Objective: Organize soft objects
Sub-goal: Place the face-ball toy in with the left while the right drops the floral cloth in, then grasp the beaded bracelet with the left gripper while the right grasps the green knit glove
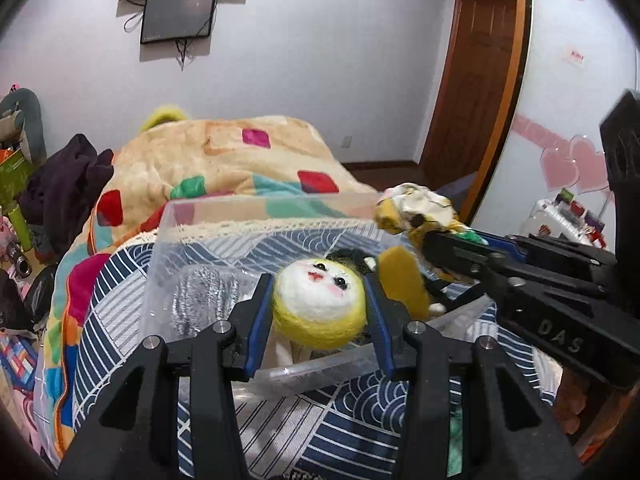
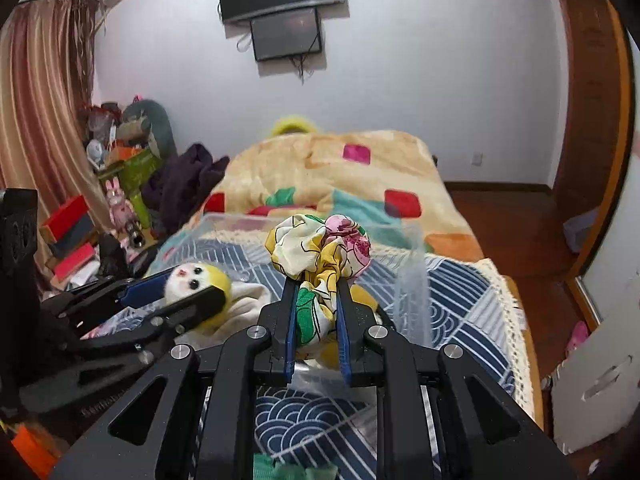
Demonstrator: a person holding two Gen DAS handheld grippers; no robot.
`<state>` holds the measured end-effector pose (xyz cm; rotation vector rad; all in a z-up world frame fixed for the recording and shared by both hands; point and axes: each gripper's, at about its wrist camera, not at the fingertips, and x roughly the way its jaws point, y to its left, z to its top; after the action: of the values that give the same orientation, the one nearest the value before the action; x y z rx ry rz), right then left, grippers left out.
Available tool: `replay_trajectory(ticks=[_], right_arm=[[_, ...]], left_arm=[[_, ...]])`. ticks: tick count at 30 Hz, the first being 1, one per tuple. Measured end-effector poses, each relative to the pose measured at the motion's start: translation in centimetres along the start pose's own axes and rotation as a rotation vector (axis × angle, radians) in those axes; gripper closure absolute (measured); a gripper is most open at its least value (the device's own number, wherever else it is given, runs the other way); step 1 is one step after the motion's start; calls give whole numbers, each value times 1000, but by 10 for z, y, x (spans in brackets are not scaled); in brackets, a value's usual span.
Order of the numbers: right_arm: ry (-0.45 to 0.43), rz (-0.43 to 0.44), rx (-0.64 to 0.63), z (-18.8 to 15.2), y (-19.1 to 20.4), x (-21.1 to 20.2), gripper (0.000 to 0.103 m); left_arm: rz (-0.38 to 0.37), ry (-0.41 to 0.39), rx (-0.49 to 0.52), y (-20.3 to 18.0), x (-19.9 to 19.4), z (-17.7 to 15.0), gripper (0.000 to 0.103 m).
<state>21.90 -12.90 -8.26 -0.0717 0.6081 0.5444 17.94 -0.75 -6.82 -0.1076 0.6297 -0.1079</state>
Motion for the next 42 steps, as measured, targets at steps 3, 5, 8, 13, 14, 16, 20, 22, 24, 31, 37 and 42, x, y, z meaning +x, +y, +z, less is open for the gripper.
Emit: replay_trajectory(ticks=[3, 5, 8, 13, 14, 16, 20, 22, 24, 31, 37, 42], right_arm=[[45, -4, -22, -1, 0, 16, 88], [79, -5, -33, -5, 0, 26, 88], [103, -6, -30, -8, -4, 33, 88], [143, 9, -19, -10, -14, 33, 84], [147, 13, -18, -11, -15, 31, 82], [147, 18, -8, -12, -17, 30, 75], [129, 7, -15, -14, -17, 19, 65], [113, -3, -26, -13, -17, 15, 60], [89, -19, -40, -12, -15, 7, 56], [-18, -77, -63, -4, -10, -27, 40], [-106, -98, -63, 0, -5, -55, 21], [-129, -89, -66, -8, 0, -68, 16]], left_arm=[[10, 18, 6, -1, 11, -1, 59], [14, 29, 10, -2, 15, -1, 59], [32, 44, 34, -5, 22, 0, 59], [31, 58, 49, -7, 25, -2, 58], [28, 62, 45, -6, 26, -1, 57], [19, 68, 35, -4, 25, -2, 55], [10, 64, 34, -3, 18, -2, 53], [8, 56, 39, -3, 12, -3, 52], [6, 42, 44, -4, 4, -3, 50], [-4, -29, 33, 1, -35, 1, 39], [7, -88, 42, 7, -69, 1, 23], [28, -106, 63, 8, -89, -13, 9]])
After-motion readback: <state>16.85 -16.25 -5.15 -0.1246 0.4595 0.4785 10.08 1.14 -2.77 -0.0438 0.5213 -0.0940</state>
